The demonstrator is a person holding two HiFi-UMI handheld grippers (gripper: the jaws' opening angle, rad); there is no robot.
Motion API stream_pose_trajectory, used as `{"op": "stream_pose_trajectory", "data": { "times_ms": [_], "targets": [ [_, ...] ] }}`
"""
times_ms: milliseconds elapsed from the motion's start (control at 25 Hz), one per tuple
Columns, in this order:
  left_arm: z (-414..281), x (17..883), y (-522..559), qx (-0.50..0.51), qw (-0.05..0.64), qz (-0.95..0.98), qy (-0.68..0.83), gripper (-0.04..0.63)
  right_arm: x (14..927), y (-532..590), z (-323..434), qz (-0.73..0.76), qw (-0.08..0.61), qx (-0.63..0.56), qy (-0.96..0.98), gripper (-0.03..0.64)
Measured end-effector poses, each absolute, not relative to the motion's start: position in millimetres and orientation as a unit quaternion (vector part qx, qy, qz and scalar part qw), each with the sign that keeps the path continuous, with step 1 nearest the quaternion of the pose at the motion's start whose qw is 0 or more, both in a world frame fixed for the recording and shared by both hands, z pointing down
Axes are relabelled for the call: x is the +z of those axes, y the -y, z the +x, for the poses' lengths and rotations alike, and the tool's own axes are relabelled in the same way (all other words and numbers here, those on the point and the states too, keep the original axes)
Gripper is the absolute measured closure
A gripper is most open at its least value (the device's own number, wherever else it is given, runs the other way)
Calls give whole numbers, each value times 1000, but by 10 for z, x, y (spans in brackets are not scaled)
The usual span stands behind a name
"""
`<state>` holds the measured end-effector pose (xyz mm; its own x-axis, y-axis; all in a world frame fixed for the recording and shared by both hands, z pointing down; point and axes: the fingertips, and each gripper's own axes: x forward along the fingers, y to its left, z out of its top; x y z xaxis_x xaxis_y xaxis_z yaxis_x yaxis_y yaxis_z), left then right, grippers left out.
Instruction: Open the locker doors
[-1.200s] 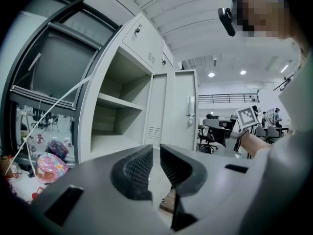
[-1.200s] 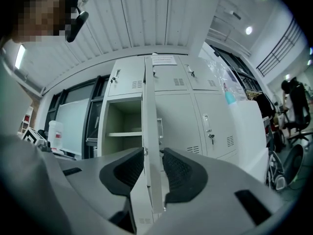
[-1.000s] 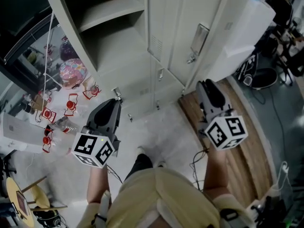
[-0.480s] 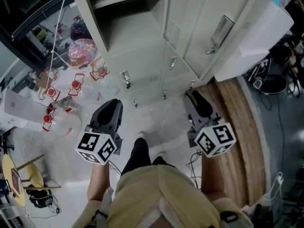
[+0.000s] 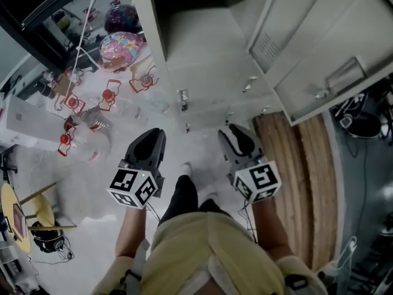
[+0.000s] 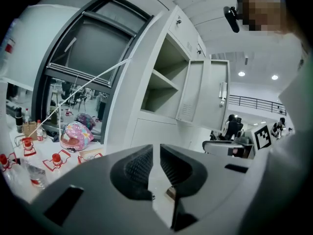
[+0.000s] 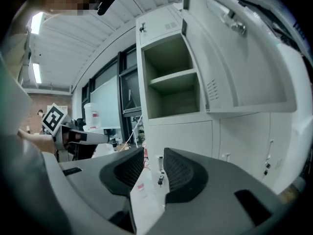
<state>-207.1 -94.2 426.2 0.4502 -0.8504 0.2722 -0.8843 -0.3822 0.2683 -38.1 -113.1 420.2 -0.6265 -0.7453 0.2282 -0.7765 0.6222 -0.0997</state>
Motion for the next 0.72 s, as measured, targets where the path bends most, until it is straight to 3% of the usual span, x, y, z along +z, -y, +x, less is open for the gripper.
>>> {"op": "stream_pose_trajectory", "data": {
  "times_ms": [720],
  "targets": [
    [-2655, 5004, 1537, 57, 216, 822, 525, 569, 5383, 2034, -1468, 407, 146, 152, 889, 494]
  ]
}}
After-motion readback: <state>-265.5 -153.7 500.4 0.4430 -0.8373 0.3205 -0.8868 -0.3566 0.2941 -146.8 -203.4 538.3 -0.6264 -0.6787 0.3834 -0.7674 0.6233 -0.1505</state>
